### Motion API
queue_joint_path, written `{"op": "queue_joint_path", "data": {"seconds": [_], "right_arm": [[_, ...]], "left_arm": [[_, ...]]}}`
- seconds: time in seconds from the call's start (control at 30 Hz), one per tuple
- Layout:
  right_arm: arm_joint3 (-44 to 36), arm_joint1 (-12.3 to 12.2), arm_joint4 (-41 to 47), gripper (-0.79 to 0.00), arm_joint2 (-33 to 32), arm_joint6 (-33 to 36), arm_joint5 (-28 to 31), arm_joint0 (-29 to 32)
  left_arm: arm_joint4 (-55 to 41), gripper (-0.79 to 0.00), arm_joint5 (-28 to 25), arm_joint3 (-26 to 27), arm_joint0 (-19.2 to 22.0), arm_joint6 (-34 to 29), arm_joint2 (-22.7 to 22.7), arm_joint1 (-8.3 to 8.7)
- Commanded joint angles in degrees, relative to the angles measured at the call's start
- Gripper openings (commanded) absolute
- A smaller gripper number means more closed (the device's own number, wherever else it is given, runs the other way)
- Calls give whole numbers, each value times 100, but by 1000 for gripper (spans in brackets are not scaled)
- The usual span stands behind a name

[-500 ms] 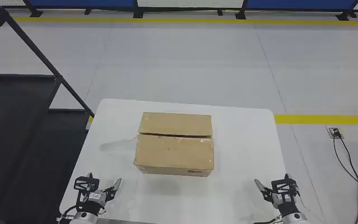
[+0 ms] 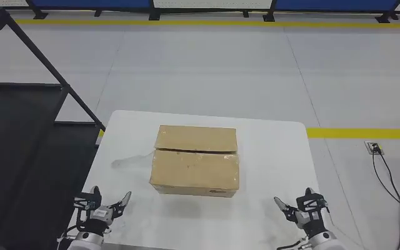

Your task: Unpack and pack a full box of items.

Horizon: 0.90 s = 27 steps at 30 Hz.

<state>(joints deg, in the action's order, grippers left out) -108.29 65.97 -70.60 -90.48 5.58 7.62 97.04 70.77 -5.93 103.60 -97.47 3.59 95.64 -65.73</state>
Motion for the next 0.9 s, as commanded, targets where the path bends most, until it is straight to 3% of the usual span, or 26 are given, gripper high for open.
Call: {"op": "queue_joint_path", "data": {"seconds": [0.0,0.07,0.3,0.7,0.87], "right_arm": [[-219,-6,417,0,16,370,376,-83],[-380,-13,853,0,14,875,599,-250],[-769,-1,2488,0,335,2350,855,-977],[-785,-3,2504,0,338,2412,835,-1008],[-356,37,3577,0,480,2276,937,-1395]], "left_arm": [[-244,0,-372,69,45,50,165,18],[-677,0,-825,64,118,-43,291,34],[-1365,0,-1346,415,304,-525,566,67],[-1365,0,-1346,415,304,-525,566,67],[-1599,0,-1375,404,537,-883,391,64]]}}
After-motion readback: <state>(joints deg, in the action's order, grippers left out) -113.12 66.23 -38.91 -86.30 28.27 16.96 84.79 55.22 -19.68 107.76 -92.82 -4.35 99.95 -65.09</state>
